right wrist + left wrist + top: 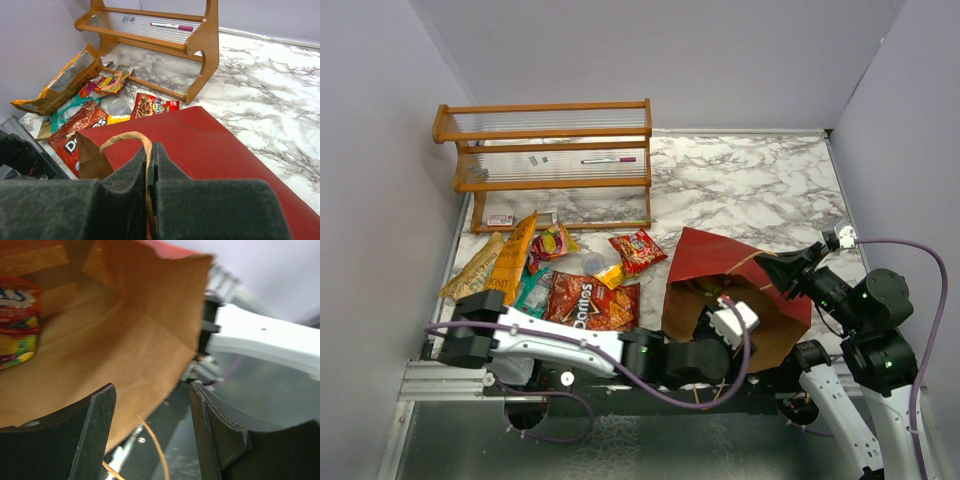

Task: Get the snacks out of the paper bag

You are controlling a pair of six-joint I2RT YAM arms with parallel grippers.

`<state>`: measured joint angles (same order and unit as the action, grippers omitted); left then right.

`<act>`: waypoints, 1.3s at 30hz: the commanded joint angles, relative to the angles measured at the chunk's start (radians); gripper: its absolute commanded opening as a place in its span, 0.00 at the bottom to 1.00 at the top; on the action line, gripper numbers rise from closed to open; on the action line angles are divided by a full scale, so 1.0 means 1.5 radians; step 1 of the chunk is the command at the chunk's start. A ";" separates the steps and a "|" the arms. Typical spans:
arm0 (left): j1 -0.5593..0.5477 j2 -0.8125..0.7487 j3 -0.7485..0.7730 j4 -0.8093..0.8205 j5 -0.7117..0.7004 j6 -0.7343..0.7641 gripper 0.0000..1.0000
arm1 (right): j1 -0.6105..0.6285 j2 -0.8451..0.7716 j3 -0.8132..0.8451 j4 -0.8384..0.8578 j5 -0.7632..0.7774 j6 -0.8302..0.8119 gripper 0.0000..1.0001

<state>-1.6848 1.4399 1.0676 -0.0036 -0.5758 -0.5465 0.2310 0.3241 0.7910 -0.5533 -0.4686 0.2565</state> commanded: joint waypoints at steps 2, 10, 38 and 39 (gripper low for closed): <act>0.006 0.158 0.079 -0.129 -0.214 0.135 0.69 | 0.001 -0.013 -0.005 0.014 -0.009 -0.008 0.02; 0.085 0.296 0.090 -0.031 -0.242 0.209 0.71 | 0.001 -0.015 -0.005 0.014 -0.013 -0.010 0.02; 0.217 0.529 0.169 0.400 -0.311 0.551 0.86 | 0.001 -0.016 -0.006 0.015 -0.021 -0.013 0.02; 0.223 0.540 0.180 0.401 -0.313 0.566 0.86 | 0.001 -0.016 -0.006 0.015 -0.021 -0.013 0.02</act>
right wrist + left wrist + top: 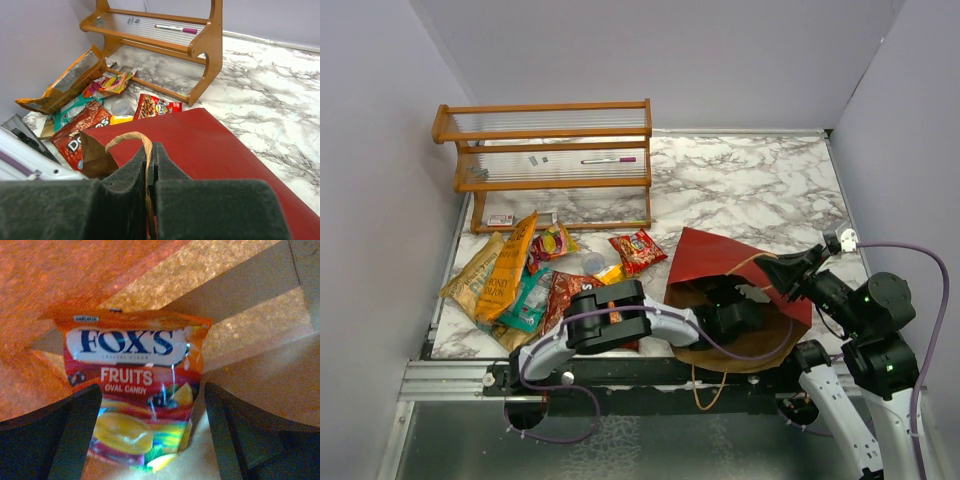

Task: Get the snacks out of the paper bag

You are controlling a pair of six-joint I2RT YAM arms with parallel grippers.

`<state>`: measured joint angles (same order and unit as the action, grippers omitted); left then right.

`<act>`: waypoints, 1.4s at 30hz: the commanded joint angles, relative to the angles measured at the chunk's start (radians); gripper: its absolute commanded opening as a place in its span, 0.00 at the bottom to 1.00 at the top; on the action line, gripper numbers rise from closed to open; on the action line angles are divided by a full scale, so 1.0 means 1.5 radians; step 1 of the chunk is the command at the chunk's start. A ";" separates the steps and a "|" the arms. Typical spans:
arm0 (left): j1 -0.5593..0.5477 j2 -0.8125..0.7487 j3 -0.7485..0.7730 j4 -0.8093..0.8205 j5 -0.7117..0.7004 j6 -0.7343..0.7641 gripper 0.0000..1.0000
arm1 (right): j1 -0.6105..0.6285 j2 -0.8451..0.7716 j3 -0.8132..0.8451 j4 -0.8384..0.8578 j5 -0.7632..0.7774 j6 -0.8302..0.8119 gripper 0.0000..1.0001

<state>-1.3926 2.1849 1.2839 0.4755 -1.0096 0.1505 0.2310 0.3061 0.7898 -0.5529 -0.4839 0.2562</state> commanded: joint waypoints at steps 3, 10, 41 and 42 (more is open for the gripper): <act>0.040 0.062 0.060 0.111 -0.050 0.154 0.83 | 0.001 -0.004 -0.005 0.015 -0.012 -0.013 0.02; 0.057 0.035 0.022 0.114 -0.052 0.156 0.59 | 0.001 -0.004 -0.005 0.015 -0.010 -0.012 0.02; -0.150 -0.541 -0.219 -0.276 0.403 -0.148 0.00 | 0.001 0.003 -0.007 0.013 0.017 -0.003 0.02; -0.150 -0.572 -0.217 -0.291 0.435 -0.153 0.00 | 0.001 0.003 -0.006 0.013 0.017 -0.003 0.02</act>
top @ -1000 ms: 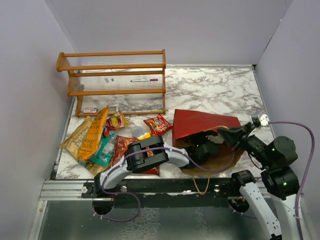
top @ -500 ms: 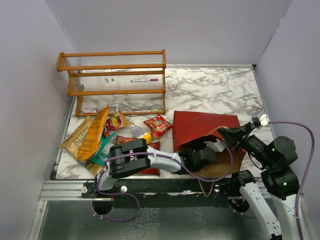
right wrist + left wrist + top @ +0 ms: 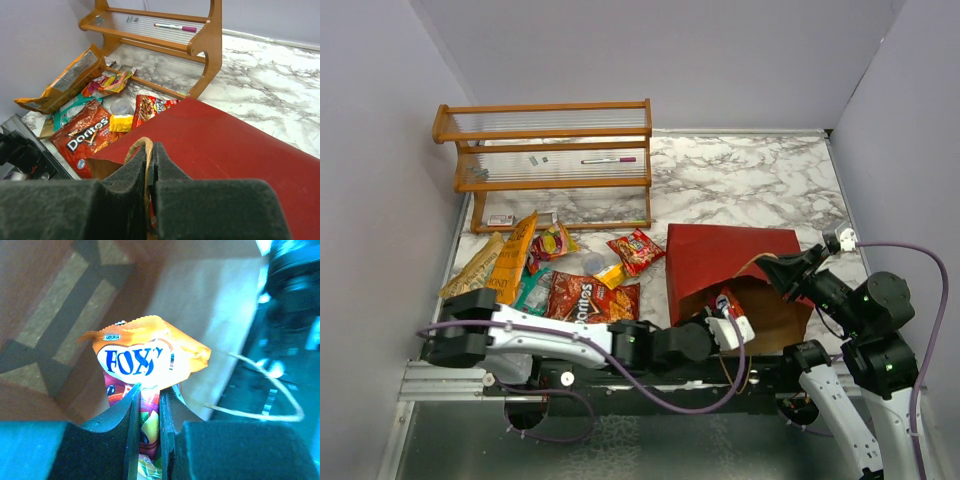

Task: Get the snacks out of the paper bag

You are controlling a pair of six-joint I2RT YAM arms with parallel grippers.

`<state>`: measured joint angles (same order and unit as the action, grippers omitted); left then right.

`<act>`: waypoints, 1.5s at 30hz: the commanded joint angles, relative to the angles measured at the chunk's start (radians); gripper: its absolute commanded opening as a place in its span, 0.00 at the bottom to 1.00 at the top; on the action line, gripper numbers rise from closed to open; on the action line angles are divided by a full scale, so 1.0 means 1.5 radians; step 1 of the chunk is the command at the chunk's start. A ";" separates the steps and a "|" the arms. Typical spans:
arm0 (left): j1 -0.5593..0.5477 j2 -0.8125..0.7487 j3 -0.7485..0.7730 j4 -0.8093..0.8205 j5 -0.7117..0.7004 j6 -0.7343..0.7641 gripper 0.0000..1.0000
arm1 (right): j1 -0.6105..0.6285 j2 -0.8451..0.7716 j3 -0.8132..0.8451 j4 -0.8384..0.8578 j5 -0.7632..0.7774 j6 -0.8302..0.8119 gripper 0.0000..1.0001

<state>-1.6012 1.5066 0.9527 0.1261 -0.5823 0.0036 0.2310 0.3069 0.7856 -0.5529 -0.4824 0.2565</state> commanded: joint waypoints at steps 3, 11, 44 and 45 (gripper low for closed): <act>-0.012 -0.220 0.017 -0.114 0.215 -0.063 0.00 | 0.001 0.003 -0.003 0.012 0.017 -0.003 0.02; -0.012 -0.383 0.165 -0.355 0.173 -0.096 0.00 | 0.001 0.010 -0.004 0.014 0.010 -0.003 0.02; 0.237 -0.216 -0.062 -0.458 -0.168 -0.350 0.00 | 0.001 0.013 -0.006 0.012 0.012 -0.003 0.02; 0.240 -0.208 -0.066 -0.454 -0.159 -0.351 0.00 | 0.001 0.015 -0.006 0.012 0.013 -0.003 0.02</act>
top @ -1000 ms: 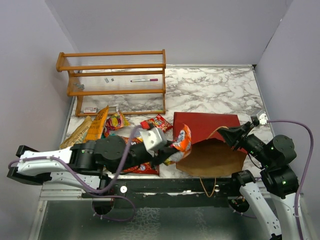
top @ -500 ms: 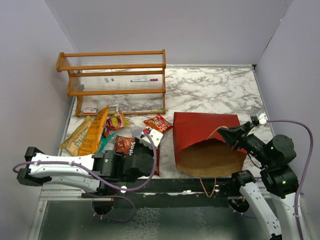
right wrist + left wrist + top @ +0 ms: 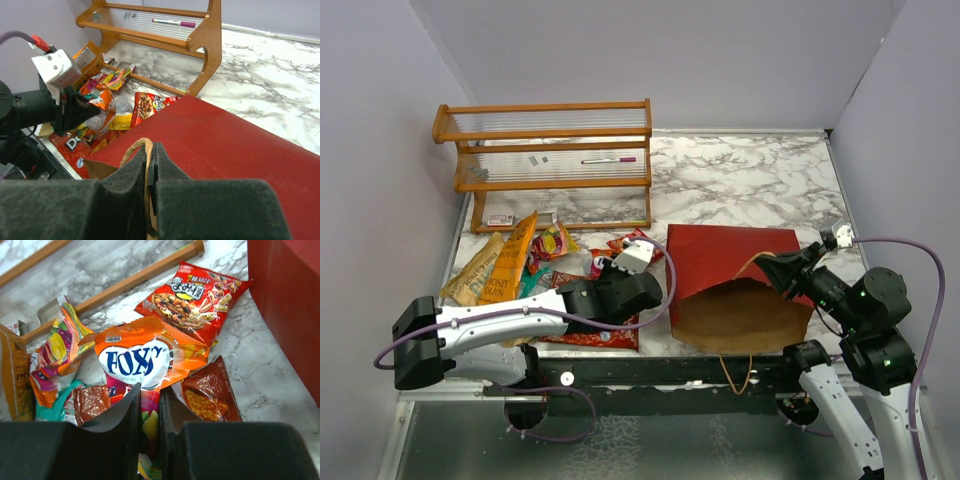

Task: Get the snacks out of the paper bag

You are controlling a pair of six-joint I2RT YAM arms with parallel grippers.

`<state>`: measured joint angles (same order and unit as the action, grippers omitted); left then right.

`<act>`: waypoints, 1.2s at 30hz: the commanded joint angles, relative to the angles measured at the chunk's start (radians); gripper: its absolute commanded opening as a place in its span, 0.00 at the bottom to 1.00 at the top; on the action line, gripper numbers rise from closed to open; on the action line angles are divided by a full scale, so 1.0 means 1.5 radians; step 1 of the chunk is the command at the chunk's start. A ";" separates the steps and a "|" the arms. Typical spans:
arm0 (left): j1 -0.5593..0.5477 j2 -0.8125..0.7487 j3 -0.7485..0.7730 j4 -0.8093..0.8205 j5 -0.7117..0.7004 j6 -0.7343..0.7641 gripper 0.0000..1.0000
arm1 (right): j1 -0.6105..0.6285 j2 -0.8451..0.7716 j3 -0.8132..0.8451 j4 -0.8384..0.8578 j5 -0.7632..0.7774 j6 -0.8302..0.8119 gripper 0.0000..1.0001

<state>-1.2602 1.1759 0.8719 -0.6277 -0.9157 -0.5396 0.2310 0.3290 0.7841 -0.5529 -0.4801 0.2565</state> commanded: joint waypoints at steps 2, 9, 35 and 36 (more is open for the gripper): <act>0.017 0.030 -0.022 0.057 0.083 0.005 0.01 | 0.001 0.002 -0.005 0.012 0.010 -0.002 0.02; 0.027 0.083 -0.041 0.069 0.148 -0.018 0.36 | 0.001 0.002 -0.004 0.011 0.011 -0.003 0.02; 0.035 -0.283 -0.029 0.058 0.220 -0.084 0.87 | 0.001 0.206 0.267 0.035 0.006 0.196 0.02; 0.035 -0.293 -0.032 0.055 0.221 -0.089 0.87 | 0.001 0.219 0.278 0.027 0.022 0.224 0.02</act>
<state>-1.2118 0.7952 0.8478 -0.5274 -0.6090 -0.6258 0.2310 0.5915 1.1019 -0.5083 -0.5095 0.4278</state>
